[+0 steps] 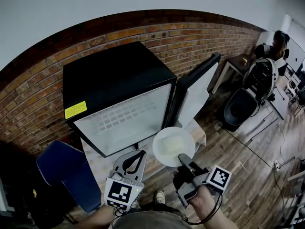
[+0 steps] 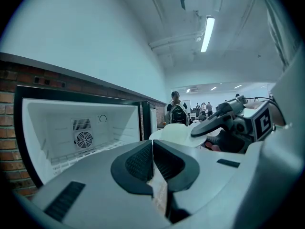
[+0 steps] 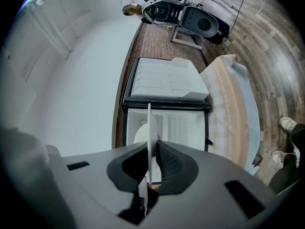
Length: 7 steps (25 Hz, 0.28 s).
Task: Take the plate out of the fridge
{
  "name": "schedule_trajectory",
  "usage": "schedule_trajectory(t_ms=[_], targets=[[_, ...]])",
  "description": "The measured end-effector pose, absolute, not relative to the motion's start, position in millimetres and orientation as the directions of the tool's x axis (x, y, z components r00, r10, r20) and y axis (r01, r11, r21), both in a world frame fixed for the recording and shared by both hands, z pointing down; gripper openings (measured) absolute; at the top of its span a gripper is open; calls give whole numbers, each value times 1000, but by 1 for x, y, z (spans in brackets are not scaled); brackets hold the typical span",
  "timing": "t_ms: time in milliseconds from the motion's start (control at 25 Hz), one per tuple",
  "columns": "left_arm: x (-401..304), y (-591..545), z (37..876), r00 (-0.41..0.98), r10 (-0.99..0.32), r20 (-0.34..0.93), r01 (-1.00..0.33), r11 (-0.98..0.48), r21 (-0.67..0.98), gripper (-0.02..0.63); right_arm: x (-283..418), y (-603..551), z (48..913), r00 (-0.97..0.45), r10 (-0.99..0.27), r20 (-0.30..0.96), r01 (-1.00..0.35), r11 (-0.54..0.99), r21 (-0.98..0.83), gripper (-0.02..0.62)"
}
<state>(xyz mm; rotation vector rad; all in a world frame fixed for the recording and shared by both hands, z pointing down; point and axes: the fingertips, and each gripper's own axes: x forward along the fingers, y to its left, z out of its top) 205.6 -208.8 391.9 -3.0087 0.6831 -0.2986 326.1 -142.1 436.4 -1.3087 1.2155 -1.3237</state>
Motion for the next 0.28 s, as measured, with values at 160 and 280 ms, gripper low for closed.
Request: schedule_trajectory(t_ms=[160,280], targets=[[203,-210,390,884,-434,175,-426,-901,-85,21,323,-144,433,-54,-991,122,-44,-119,-992,40],[201,-210,388,883,-436,172,-428,-900,-85,21,322,-144,430,-56,-991,118,-44,-116,-992,40]])
